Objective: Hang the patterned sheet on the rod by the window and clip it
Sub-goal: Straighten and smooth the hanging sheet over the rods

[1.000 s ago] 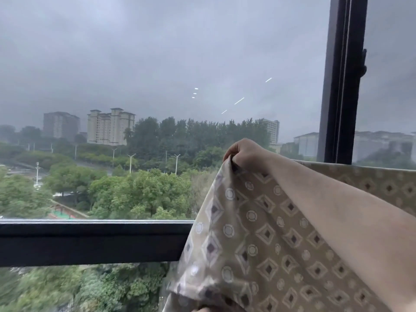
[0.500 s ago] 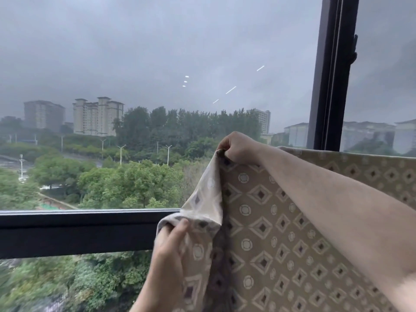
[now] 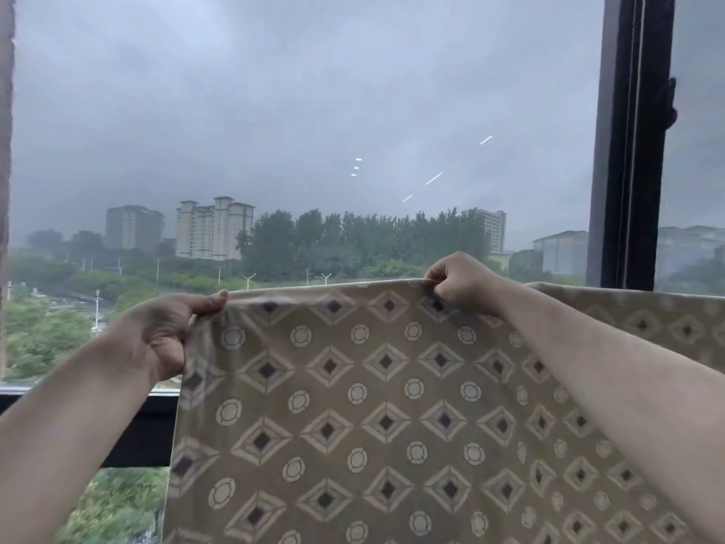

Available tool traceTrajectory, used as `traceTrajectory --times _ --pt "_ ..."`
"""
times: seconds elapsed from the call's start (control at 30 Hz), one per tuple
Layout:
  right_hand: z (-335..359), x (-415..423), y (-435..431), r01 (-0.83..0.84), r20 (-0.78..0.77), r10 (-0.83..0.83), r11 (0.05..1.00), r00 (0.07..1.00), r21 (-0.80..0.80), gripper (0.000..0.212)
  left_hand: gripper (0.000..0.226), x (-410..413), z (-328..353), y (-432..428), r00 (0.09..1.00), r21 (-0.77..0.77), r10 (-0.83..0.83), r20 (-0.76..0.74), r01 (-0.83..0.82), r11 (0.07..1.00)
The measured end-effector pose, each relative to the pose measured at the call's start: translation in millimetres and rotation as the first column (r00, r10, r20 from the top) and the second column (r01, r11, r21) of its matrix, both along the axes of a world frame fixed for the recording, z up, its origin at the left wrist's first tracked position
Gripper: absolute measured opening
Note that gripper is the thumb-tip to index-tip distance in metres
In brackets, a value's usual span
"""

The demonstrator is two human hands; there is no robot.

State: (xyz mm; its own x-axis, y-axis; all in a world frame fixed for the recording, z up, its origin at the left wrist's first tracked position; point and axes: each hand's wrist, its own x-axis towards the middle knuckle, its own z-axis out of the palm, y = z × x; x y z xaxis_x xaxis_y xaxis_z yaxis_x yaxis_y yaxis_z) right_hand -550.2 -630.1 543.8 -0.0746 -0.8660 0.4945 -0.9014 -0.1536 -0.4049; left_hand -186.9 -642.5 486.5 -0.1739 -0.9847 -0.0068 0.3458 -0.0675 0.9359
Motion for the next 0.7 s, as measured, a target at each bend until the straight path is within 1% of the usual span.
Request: traceTrajectory --times 0.13,0.23,0.33,0.43,0.5,0.53,0.57,0.63,0.7 --pt "-0.5 -2.8 -2.5 -0.004 0.040 0.005 1.000 0.999 -0.024 0.032 0.024 1.5 15.9 -13.8 0.999 -0.012 0.036 0.020 -0.036 0.999" --pt "-0.2 -3.7 -2.8 0.002 0.056 0.001 0.999 0.998 -0.042 0.029 0.018 2.1 22.0 -22.0 0.998 0.043 0.063 -0.018 -0.062 0.997" --pt "-1.3 -2.5 -3.5 -0.018 0.109 0.023 0.999 0.994 -0.044 0.032 0.017 -0.1 24.4 -28.9 0.993 0.054 0.118 -0.030 -0.116 0.992" --pt "-3.6 -3.5 -2.0 -0.024 0.202 0.037 0.998 0.979 -0.065 0.035 0.011 -3.0 22.5 -30.4 0.997 0.082 0.077 -0.012 -0.076 0.994" --pt "-4.5 -4.8 0.1 -0.028 0.264 0.050 0.996 0.963 -0.087 0.037 0.032 -0.9 15.1 -31.0 0.997 0.104 0.013 0.070 -0.021 0.994" --pt "-4.8 -4.4 1.3 -0.032 0.277 0.055 0.995 0.959 -0.090 0.038 0.039 -0.2 11.4 -31.7 0.994 0.105 -0.011 0.112 -0.001 0.994" --pt "-4.6 -3.9 2.1 -0.039 0.285 0.063 0.995 0.956 -0.088 0.038 0.039 0.8 9.3 -33.9 0.992 0.108 -0.025 0.124 0.012 0.994" --pt "-3.2 -1.2 3.3 -0.056 0.289 0.078 0.995 0.954 -0.083 0.039 0.028 -0.4 7.3 -39.0 0.998 0.120 0.015 0.061 -0.022 0.992" --pt "-1.2 1.7 3.7 -0.069 0.289 0.090 0.994 0.953 -0.082 0.038 0.016 -4.6 7.8 -45.4 0.995 0.124 0.090 -0.047 -0.083 0.989"
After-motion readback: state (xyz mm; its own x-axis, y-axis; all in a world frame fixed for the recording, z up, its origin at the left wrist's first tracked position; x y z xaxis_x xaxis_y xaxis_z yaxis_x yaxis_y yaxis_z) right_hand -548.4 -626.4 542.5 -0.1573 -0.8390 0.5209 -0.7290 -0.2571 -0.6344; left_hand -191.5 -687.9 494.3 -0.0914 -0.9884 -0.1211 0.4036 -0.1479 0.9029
